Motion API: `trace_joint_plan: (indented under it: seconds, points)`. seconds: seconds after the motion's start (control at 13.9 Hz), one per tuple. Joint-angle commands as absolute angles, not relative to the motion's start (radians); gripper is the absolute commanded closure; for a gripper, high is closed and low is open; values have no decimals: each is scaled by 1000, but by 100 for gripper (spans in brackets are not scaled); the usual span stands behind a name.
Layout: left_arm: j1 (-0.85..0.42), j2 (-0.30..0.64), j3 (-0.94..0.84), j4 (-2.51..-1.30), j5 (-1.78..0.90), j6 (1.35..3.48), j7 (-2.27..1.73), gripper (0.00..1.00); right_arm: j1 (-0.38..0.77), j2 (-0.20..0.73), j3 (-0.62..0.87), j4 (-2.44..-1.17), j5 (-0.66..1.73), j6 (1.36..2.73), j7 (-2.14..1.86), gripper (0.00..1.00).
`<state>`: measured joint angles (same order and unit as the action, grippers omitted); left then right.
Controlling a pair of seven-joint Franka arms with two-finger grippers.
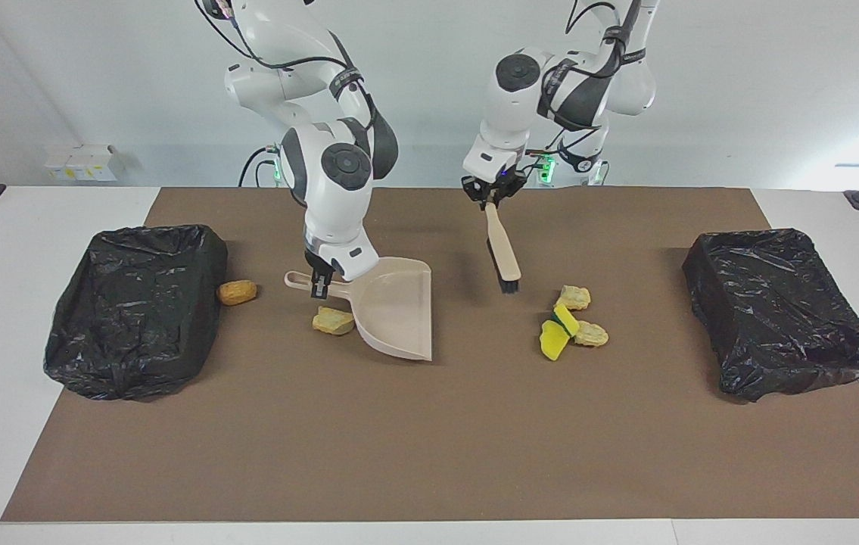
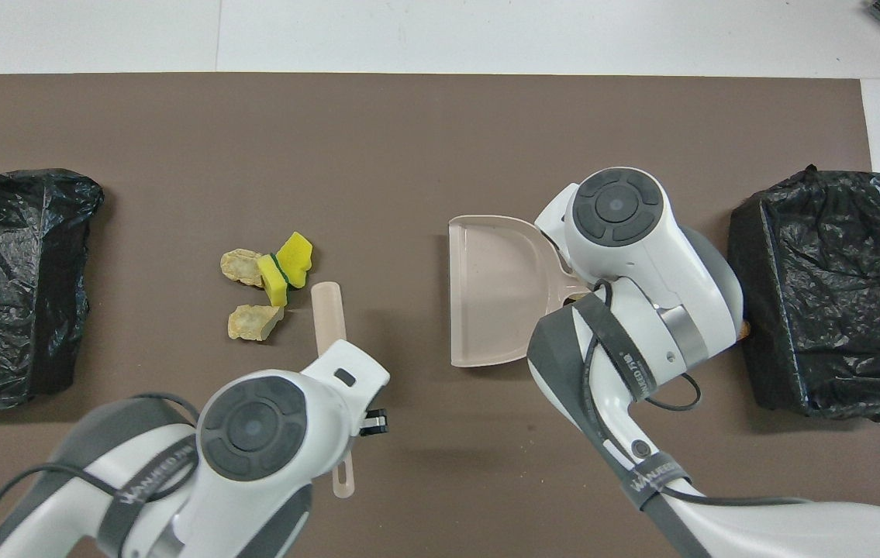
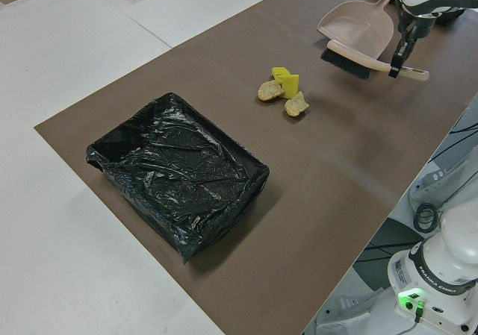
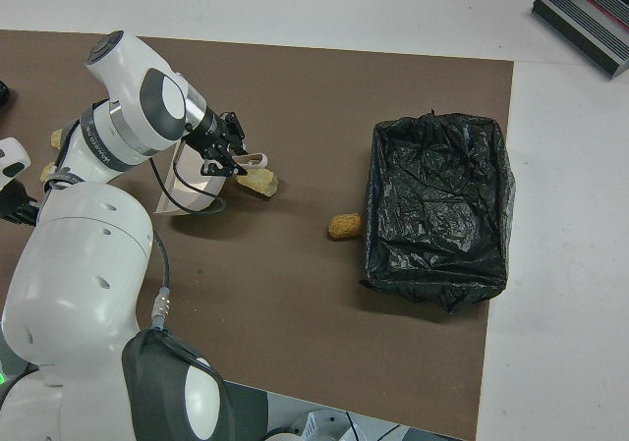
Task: Sweep and dump trash in bin
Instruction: 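Place the dustpan near the trash while the left gripper grasps the brush, then move the held brush with the left gripper beyond the trash pile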
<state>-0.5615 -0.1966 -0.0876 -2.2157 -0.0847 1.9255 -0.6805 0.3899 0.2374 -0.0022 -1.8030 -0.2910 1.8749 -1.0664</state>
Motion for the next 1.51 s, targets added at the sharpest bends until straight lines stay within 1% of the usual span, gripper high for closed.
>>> trace_joint_plan:
  seconds: [0.0,0.14,0.36,0.79,1.01,1.08,1.3,1.44]
  points:
    - [-424,-161,-100,-2129,-29,1838,-550,100,442,271,2,-1779,-368,1865,-1048,100]
    - [-332,-118,-100,-2080,1,1835,-481,100,462,282,3,-1781,-379,1859,-1023,100]
    - [-255,-65,-98,-2001,29,1810,-422,100,462,285,5,-1782,-379,1861,-1009,100]
    - [-72,-43,-98,-1996,34,1822,-198,100,460,285,5,-1792,-377,1859,-1006,100]
    - [-29,-31,-98,-2048,34,1848,-103,100,459,284,5,-1795,-377,1855,-1000,100]
    - [-28,-31,-98,-2092,34,1877,-89,100,460,282,5,-1798,-377,1852,-986,100]
    - [-35,-43,-100,-2255,32,2078,-89,100,460,278,5,-1801,-376,1842,-963,100]
    - [-43,-41,-100,-2284,32,2095,-86,100,460,279,5,-1801,-376,1845,-957,100]
